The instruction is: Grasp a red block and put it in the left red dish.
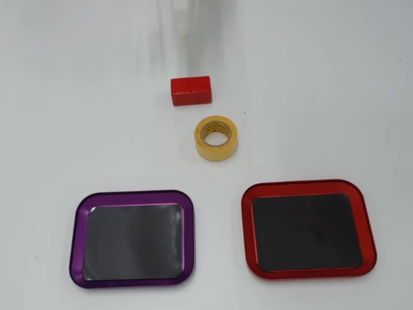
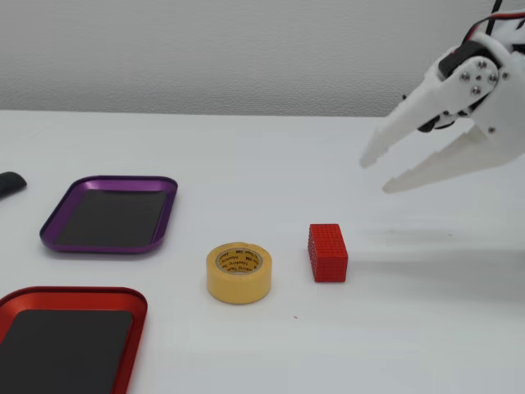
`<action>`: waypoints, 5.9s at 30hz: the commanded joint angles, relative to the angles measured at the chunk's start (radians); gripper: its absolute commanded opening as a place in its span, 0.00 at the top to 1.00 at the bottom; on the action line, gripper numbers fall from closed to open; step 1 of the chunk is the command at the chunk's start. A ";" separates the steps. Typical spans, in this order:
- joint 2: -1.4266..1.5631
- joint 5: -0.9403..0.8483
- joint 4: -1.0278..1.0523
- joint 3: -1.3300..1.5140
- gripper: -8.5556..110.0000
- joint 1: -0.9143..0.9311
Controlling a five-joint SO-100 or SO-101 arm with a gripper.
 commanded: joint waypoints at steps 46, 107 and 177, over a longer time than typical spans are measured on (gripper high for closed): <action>-1.457 -0.011 0.041 -0.828 0.71 -0.086; -0.922 -0.160 -0.520 -0.641 0.93 -0.472; -1.417 -0.037 0.560 -1.829 0.68 -0.465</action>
